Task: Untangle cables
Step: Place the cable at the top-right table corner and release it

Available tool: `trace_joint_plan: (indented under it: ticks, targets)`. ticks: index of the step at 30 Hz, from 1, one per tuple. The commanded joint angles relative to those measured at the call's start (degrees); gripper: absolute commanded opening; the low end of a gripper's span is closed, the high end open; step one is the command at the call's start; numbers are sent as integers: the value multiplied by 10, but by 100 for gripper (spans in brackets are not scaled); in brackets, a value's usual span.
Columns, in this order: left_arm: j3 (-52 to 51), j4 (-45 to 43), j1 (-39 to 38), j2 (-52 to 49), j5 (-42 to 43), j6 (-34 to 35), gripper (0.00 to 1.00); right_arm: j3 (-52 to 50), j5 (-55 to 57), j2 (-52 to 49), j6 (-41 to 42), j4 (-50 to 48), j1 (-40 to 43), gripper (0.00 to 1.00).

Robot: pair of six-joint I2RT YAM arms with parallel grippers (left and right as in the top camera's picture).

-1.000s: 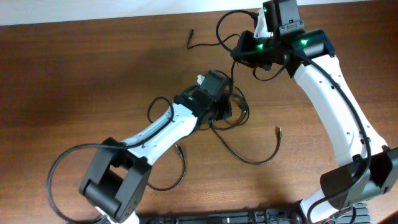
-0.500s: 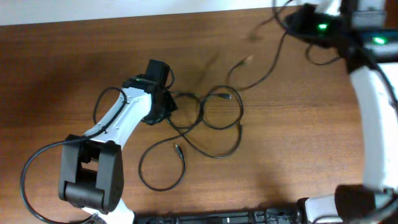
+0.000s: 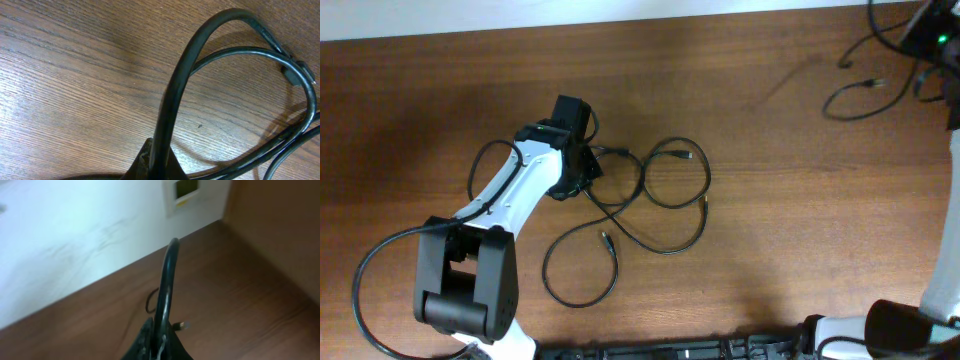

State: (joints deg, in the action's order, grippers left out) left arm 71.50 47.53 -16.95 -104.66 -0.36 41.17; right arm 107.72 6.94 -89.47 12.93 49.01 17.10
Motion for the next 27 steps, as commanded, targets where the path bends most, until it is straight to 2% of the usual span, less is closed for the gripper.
trace_joint_plan:
  ticks: [1,8,12,25,26,27]
  targets:
    - [-3,-1,-2,16,-12,-9,0,3,27,-39,-7,-36,29,4]
    - [-3,-3,-2,16,-11,-9,0,3,12,-144,-7,-187,53,4]
    - [-3,-3,-2,16,-11,-9,0,3,-64,-211,-7,-258,63,4]
    - [-3,-3,-3,16,-10,-9,0,2,-65,-370,-5,-222,168,4]
    - [-3,-3,-3,16,-10,-9,0,2,-66,-375,-5,-213,171,6]
    - [-3,-3,-3,16,-10,-9,0,2,-65,-378,-5,-207,171,17]
